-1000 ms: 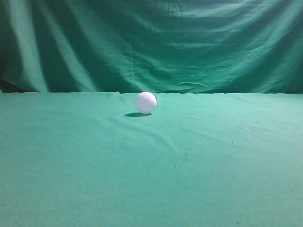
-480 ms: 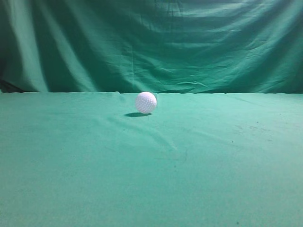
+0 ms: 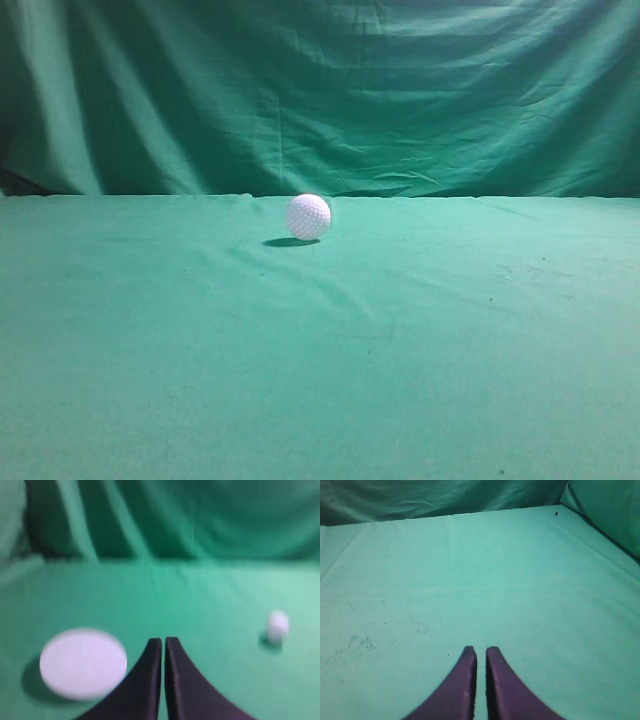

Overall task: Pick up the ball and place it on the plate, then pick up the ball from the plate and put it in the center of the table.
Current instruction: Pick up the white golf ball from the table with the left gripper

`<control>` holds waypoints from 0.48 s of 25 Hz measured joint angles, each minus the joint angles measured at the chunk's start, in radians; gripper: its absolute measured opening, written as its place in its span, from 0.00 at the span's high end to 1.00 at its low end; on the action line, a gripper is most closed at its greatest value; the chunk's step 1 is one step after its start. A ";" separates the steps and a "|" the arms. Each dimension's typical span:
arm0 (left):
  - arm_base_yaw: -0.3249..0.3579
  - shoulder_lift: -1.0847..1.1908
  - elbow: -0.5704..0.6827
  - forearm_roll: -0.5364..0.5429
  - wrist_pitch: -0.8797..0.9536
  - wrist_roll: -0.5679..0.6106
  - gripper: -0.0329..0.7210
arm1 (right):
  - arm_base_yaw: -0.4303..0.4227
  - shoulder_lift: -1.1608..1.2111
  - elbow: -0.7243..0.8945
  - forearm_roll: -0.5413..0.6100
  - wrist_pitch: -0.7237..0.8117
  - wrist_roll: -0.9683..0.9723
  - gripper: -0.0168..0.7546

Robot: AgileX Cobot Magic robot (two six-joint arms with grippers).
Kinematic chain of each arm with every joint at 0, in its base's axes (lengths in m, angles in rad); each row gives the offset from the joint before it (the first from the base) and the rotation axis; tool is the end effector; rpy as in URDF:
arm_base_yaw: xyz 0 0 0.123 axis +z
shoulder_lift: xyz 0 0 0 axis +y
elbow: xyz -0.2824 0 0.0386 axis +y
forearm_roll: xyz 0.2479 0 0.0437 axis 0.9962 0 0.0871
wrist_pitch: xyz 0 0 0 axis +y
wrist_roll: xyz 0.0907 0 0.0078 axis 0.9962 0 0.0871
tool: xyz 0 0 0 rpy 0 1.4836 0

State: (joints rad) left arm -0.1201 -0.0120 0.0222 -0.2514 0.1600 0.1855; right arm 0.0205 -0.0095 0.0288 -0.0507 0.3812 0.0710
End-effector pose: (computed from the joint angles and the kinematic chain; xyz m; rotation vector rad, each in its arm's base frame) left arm 0.0553 -0.0103 0.1922 0.0776 1.6498 -0.1721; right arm 0.0525 -0.0006 0.1697 0.0162 1.8835 0.0127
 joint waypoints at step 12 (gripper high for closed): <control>0.000 0.000 -0.033 -0.099 -0.286 -0.050 0.96 | 0.000 0.000 0.000 0.000 0.000 0.000 0.89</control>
State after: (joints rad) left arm -0.1201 -0.0120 -0.0103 -0.3507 -0.1257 0.1357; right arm 0.0205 -0.0095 0.0288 -0.0507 0.3812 0.0710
